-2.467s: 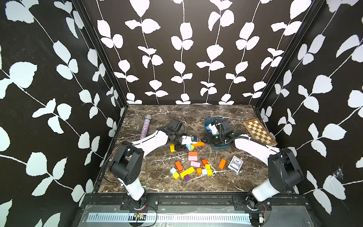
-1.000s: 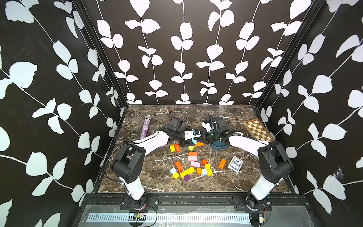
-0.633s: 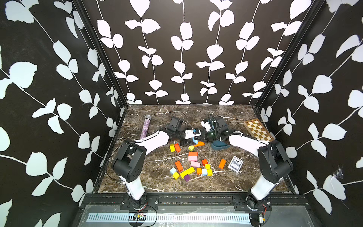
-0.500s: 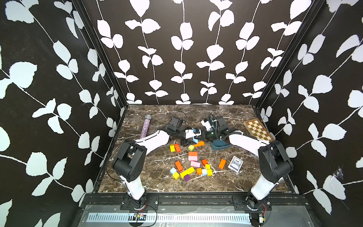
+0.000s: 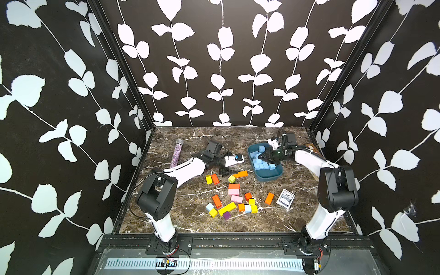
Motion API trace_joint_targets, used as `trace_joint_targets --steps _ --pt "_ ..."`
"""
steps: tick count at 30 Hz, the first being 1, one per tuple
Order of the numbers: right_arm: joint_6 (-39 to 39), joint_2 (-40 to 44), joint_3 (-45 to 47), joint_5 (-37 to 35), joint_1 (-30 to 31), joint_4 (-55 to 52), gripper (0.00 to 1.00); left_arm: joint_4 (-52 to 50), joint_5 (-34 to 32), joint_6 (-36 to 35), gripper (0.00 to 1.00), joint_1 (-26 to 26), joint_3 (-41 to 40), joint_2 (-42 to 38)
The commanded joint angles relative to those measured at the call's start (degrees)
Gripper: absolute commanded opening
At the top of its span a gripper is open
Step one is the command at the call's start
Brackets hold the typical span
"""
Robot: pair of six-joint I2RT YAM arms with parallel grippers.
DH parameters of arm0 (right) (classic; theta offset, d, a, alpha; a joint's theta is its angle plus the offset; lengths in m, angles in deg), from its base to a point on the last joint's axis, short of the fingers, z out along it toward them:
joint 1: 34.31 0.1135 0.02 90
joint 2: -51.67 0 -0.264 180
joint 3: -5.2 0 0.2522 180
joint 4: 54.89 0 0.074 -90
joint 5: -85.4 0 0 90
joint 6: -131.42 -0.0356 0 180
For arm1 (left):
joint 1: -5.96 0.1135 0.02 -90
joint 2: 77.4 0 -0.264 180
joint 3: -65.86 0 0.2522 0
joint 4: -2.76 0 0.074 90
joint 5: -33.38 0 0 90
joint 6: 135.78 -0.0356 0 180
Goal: Pick out the blue building blocks
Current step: Place the building block in the storage box.
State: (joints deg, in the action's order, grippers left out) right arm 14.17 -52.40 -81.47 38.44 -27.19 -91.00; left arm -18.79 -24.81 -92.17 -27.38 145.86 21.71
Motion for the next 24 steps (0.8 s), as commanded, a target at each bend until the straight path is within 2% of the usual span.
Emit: trace_joint_targets --steps 1,6,15,24 --pt "7.5 -3.6 -4.2 -0.1 -1.0 -8.6 0.06 -2.3 -0.9 -0.8 0.76 -0.1 1.3 -1.2" --pt "10.8 -8.7 -8.5 -0.4 -1.1 -13.4 0.07 -3.3 -1.4 -1.1 0.76 -0.1 2.3 -0.5" --pt "13.2 -12.3 -11.5 -1.0 -1.1 -16.7 0.11 -4.1 -1.4 -1.1 0.76 -0.1 3.9 0.9" --pt "12.6 -14.3 -12.6 -0.2 -1.1 -15.1 0.14 -4.3 -1.3 -1.0 0.76 -0.1 4.6 1.5"
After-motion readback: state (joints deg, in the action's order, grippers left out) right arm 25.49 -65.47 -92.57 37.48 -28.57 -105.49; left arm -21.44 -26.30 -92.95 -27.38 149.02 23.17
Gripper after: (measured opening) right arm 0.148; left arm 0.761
